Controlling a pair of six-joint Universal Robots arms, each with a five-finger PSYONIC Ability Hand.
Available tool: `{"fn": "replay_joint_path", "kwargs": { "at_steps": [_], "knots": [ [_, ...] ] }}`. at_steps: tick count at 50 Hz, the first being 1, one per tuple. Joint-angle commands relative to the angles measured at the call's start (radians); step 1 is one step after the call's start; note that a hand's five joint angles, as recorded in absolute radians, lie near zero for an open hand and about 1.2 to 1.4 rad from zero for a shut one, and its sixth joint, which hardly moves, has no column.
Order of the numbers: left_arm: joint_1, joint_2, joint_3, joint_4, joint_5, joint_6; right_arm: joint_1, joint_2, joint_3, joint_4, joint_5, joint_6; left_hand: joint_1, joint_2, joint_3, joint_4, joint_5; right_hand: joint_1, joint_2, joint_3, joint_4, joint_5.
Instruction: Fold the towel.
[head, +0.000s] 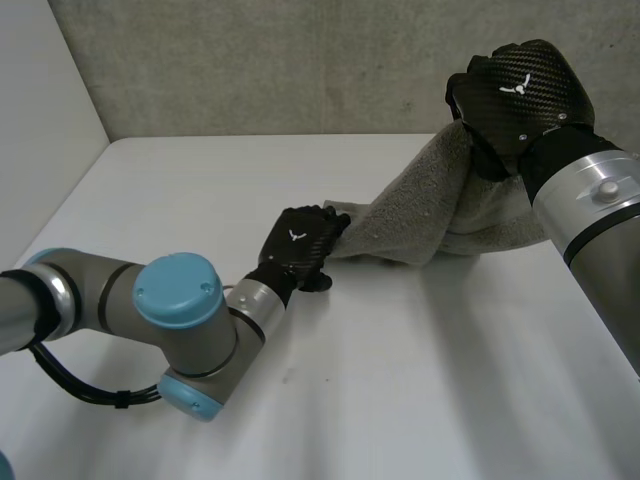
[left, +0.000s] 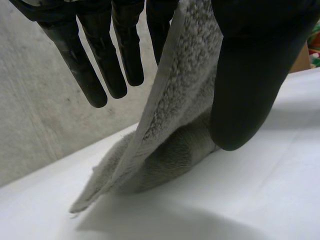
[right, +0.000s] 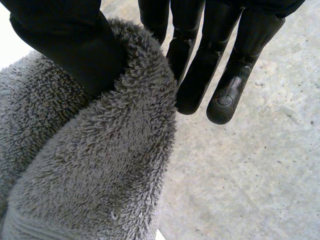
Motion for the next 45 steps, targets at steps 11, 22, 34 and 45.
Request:
{"fn": "replay_joint_path", "kwargs": {
  "at_steps": [11, 22, 34, 45],
  "knots": [
    [0.0, -0.117, 0.207, -0.064, -0.164, -0.04, -0.001, -0.035, 0.011, 0.045, 0.005, 0.047, 0.842, 0.846, 0.843, 0.847, 0.847, 0.025, 0.208, 0.208, 0.2, 0.233],
    [0.139, 0.278, -0.044, -0.22, -0.311, 0.122, -0.006, 0.081, -0.001, 0.142, -0.004, -0.079, 0.842, 0.846, 0.843, 0.847, 0.847, 0.025, 0.208, 0.208, 0.2, 0.233],
    [0.156, 0.627, -0.319, -0.366, -0.258, 0.455, -0.029, 0.139, 0.008, 0.327, -0.027, -0.137, 0.842, 0.846, 0.843, 0.847, 0.847, 0.025, 0.208, 0.208, 0.2, 0.233],
    [0.136, 0.452, -0.319, -0.455, -0.235, 0.576, -0.015, 0.375, -0.068, 0.477, -0.076, -0.338, 0.842, 0.846, 0.843, 0.847, 0.847, 0.025, 0.208, 0.208, 0.2, 0.233]
  ]
}}
